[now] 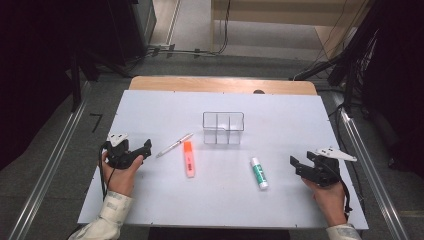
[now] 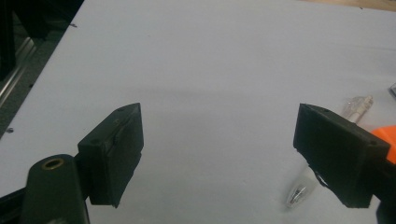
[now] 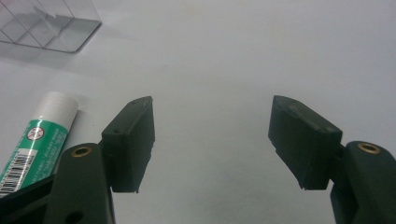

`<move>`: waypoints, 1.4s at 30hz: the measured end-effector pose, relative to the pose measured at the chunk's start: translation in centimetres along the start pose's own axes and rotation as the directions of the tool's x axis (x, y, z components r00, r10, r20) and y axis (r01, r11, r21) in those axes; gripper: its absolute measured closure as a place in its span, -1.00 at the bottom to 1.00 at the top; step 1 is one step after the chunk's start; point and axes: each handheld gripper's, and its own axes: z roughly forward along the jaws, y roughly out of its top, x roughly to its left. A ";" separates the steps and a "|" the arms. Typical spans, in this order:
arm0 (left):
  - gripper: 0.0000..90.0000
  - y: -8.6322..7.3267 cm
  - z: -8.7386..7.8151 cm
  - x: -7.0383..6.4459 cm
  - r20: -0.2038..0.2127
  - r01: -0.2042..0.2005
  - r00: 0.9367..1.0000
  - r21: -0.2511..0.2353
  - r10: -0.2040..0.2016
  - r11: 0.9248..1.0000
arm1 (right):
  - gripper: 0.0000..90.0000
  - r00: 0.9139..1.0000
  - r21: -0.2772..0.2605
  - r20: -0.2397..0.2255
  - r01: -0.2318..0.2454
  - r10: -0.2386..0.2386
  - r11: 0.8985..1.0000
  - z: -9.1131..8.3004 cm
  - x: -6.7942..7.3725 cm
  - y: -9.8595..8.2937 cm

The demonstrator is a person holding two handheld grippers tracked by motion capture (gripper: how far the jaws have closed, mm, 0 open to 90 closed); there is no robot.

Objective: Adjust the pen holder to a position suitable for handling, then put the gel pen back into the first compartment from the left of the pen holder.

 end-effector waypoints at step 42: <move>-0.59 -0.6 0.1 -0.6 0.045 -0.029 0.999 0.025 0.027 0.999 | -0.57 1.000 0.018 0.026 0.002 -0.003 1.000 0.6 0.1 0.3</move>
